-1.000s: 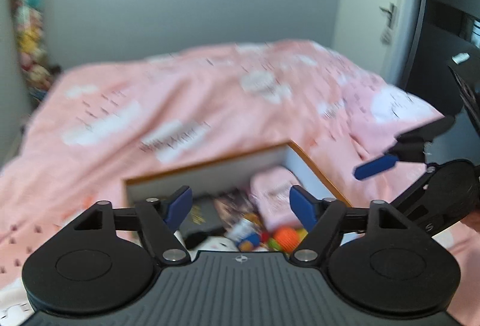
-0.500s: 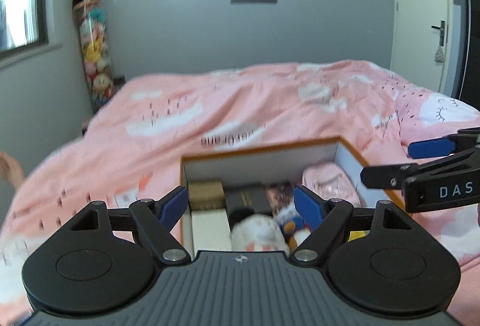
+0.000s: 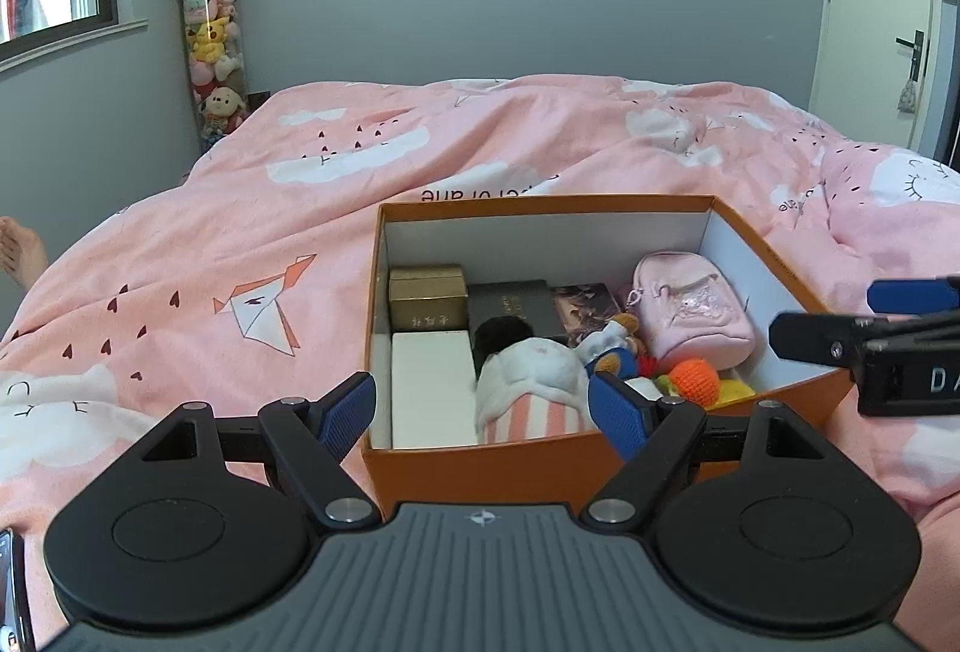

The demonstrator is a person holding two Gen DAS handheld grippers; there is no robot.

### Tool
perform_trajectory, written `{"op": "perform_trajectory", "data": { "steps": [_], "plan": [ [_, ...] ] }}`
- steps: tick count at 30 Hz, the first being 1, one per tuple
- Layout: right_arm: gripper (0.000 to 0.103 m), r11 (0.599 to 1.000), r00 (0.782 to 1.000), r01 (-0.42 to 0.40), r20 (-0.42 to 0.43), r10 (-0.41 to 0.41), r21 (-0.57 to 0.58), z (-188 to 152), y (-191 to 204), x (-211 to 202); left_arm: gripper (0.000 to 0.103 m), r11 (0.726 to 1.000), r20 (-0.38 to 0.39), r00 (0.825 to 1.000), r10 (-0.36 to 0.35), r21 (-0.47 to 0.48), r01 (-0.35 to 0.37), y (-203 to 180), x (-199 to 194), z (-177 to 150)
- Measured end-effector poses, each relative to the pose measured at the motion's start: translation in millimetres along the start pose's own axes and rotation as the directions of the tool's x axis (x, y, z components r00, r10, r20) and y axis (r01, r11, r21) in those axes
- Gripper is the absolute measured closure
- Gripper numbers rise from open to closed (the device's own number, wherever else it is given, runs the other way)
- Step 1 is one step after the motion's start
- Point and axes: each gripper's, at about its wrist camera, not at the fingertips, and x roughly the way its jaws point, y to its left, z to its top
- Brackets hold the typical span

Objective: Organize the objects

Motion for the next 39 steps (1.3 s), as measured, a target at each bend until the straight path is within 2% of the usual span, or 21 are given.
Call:
{"op": "perform_trajectory", "data": {
  "steps": [8, 39],
  "plan": [
    [0.006, 1.000, 0.999, 0.000, -0.047, 0.001, 0.022, -13, -3, 10, 0.009, 1.000, -0.031, 0.999, -0.015, -0.018, 0.014, 2, 4, 0],
    [0.004, 1.000, 0.998, -0.001, -0.058, 0.003, 0.019, -16, -1, 6, 0.009, 1.000, -0.065, 0.998, -0.004, 0.003, 0.004, -1, 2, -1]
  ]
}}
